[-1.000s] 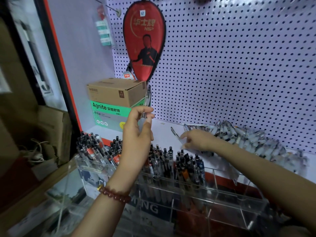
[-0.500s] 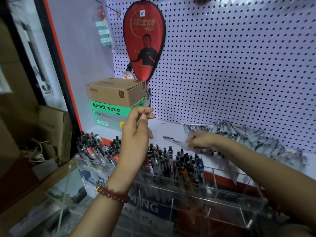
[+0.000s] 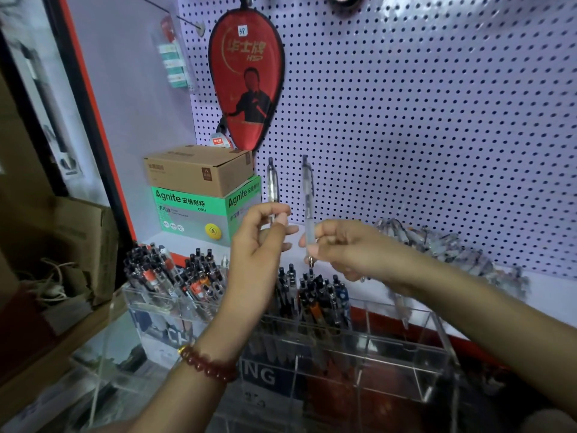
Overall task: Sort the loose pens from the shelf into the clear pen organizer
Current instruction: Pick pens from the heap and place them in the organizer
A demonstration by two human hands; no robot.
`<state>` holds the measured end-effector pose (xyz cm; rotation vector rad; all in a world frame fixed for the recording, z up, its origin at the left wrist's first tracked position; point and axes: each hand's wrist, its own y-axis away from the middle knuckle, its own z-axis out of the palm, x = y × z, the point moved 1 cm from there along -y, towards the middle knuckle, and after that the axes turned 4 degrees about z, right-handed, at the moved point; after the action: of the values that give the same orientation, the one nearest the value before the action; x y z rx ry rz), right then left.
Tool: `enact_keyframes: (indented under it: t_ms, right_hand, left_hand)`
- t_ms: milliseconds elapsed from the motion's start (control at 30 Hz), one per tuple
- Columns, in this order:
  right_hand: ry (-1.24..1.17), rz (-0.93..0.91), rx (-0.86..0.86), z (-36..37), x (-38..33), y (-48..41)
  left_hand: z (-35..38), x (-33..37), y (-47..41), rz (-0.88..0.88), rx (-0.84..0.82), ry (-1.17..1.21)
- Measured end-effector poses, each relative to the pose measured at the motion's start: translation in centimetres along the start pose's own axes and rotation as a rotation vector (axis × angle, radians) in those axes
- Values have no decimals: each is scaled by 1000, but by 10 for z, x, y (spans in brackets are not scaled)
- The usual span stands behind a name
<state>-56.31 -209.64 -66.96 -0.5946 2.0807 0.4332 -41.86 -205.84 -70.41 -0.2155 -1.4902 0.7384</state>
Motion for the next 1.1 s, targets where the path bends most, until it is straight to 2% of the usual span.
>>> enact_keyframes:
  t_ms: [100,167,267,367,433,533,667,800,867,933,1100]
  right_hand:
    - [141,-166,129,12,-1,16]
    - [152,-227,147,19,2,21]
    - [219,-253,173,23,5,27]
    - [301,-255,194,15,1,35]
    - [318,-233,277,3,-2,39]
    - [128,-228,429,-15,-2,43]
    - [-277,-199,327,-16,3,48]
    - [-250,-254,391,-14,13,55]
    - [-217,-312,464,-19,16,59]
    - [-196,-343,523,-26,19,62]
    - [-184,-260,580,-36,30,62]
  left_hand:
    - [14,4,8,26,-31,50]
    - [22,6,13,42,-36,87]
    - [28,6,21,81,-92,69]
    - [28,10,23,195,-151,-37]
    - [27,12,23,269,-166,-128]
    - [26,11,25,269,-241,-131]
    - [31,10,35,162,-459,-63]
    - [32,11,37,116,-562,-92]
    - [28,8,35,121,-579,-224]
    - [21,5,32,198,-572,-421]
    - [8,-8,22,393,-626,-769]
